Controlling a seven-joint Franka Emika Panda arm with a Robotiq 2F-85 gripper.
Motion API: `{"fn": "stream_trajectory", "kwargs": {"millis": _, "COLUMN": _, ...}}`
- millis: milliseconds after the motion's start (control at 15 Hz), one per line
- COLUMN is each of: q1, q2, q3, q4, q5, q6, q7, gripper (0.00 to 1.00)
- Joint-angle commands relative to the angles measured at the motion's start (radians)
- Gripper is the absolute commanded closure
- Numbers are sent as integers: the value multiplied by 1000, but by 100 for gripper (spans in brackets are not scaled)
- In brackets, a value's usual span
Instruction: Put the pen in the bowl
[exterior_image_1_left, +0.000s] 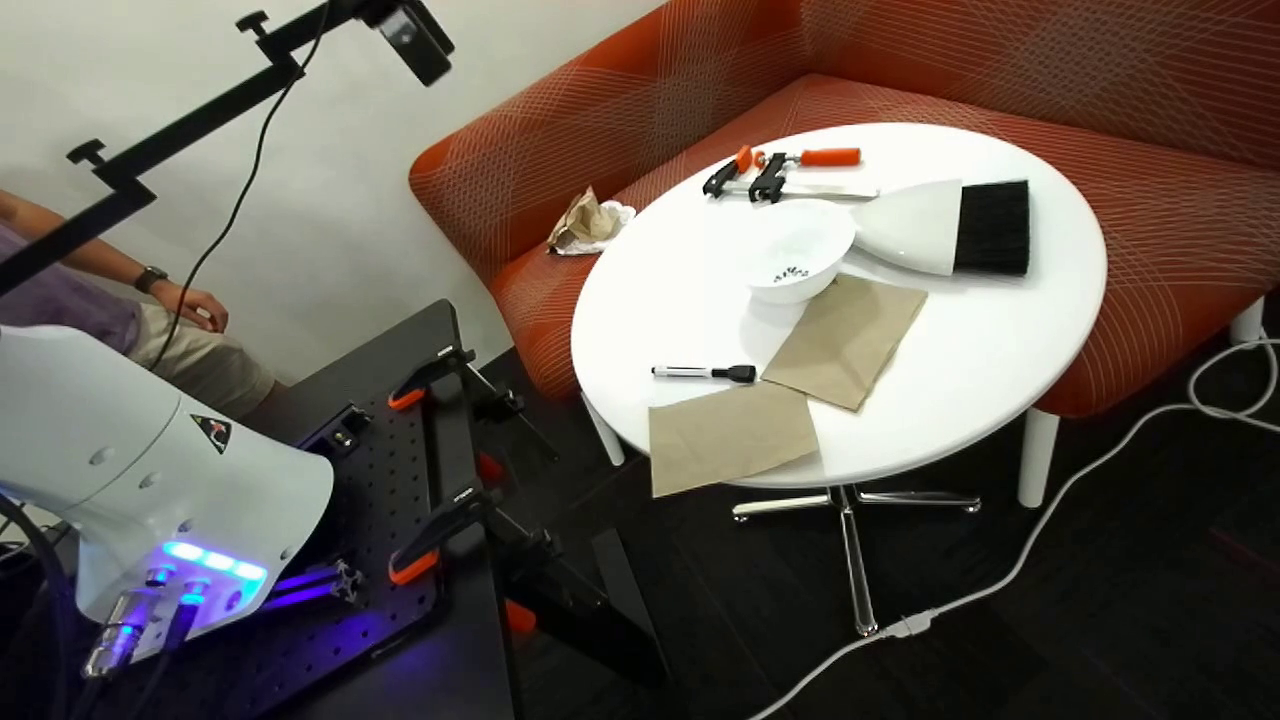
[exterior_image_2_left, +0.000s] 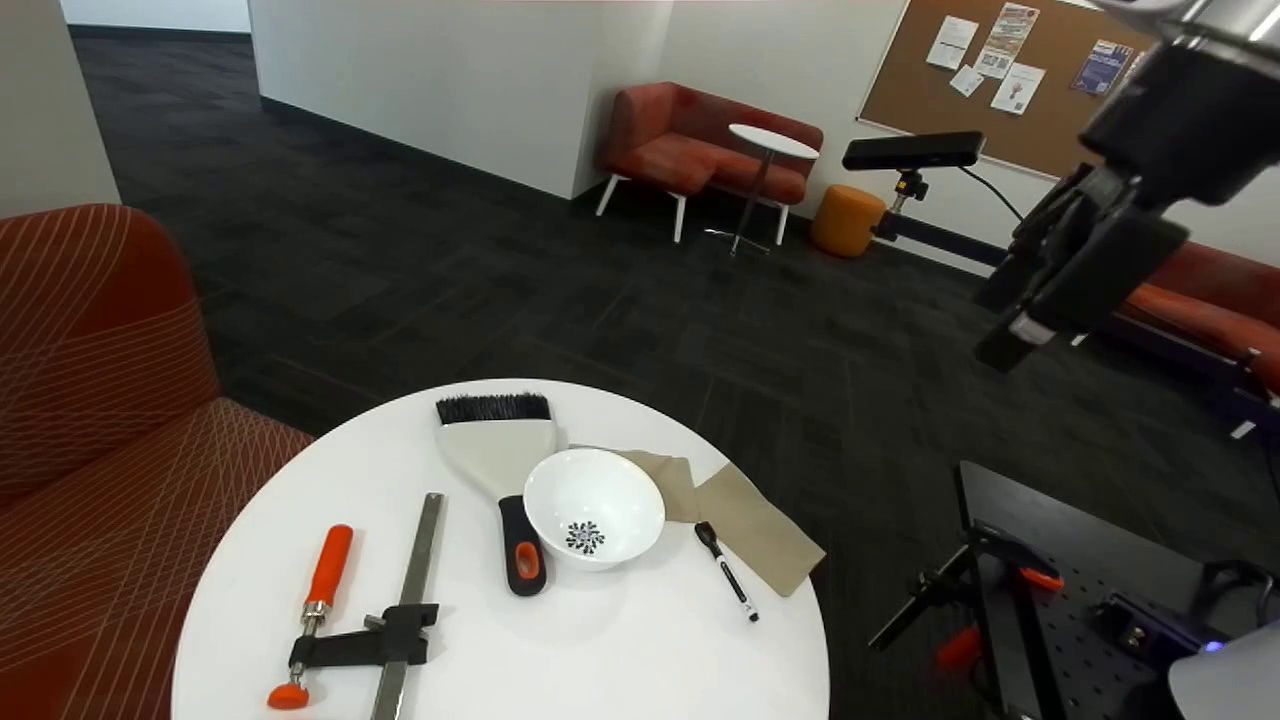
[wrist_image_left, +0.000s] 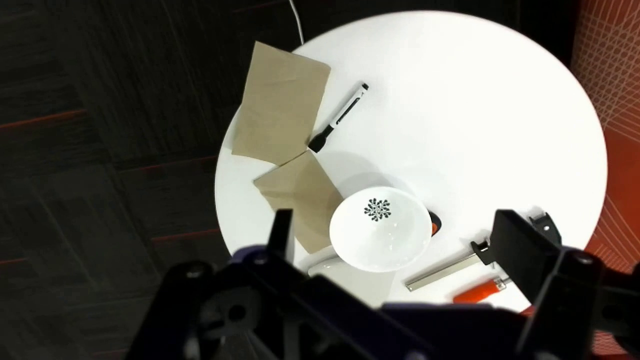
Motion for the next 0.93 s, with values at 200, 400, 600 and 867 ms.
{"fn": "stream_trajectory", "kwargs": {"millis": 200, "q1": -30, "q2": 252, "q3": 16, "q4": -4, "q5": 17, "q6": 233, "q7": 100, "gripper": 0}}
{"fn": "stream_trajectory", "kwargs": {"millis": 400, "q1": -23, "q2": 242, "q3": 7, "q4": -12, "q5": 5, "q6": 212, "q7": 78, "gripper": 0}}
{"fn": "stream_trajectory", "kwargs": {"millis": 600, "q1": -23, "q2": 242, "q3": 7, "q4": -9, "q5": 5, "q6": 212, "q7": 78, "gripper": 0}}
{"fn": "stream_trajectory", "kwargs": {"millis": 867, "q1": -40, "q2": 284, "q3": 8, "q4": 11, "q5": 9, "q6": 233, "q7": 115, "gripper": 0}}
